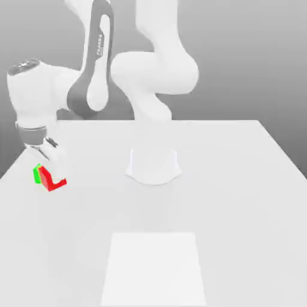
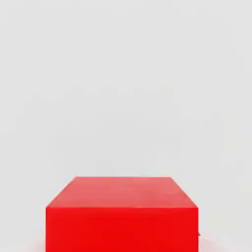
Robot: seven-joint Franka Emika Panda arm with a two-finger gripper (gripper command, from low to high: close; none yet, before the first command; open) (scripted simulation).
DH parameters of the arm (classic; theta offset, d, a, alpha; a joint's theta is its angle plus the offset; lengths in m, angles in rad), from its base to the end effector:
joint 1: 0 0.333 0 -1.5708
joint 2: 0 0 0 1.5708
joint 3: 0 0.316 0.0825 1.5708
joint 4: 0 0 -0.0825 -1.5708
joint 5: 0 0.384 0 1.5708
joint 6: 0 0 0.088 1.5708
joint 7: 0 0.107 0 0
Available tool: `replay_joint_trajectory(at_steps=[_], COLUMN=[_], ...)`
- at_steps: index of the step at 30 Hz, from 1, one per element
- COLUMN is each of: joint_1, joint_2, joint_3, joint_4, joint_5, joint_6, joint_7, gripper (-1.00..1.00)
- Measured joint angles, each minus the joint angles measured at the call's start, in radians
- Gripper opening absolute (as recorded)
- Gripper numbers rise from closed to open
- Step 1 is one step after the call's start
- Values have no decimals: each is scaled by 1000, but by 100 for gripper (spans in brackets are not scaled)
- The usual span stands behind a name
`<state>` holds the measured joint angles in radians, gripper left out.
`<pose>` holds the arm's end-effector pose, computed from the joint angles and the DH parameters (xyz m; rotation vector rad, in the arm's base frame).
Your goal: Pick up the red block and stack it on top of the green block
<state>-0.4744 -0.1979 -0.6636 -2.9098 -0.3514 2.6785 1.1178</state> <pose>0.1641 -0.2897 0.2220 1.7840 -2.5548 -0.0844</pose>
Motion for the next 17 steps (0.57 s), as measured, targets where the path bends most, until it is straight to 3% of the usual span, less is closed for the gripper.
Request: replay_joint_trajectory(at_steps=[5,8,11,14,15,17], joint_1=[-175,-235,-234,-246,-270,-270], joint_2=[-11,44,155,241,264,264], joint_3=[-46,-96,-132,-62,-18,-18], joint_4=[7,30,48,48,49,49], joint_5=[-24,23,208,446,522,522], joint_6=[14,62,151,216,232,232], joint_7=[236,342,316,164,112,112], gripper=[-100,-100,-100,-100,100,100])
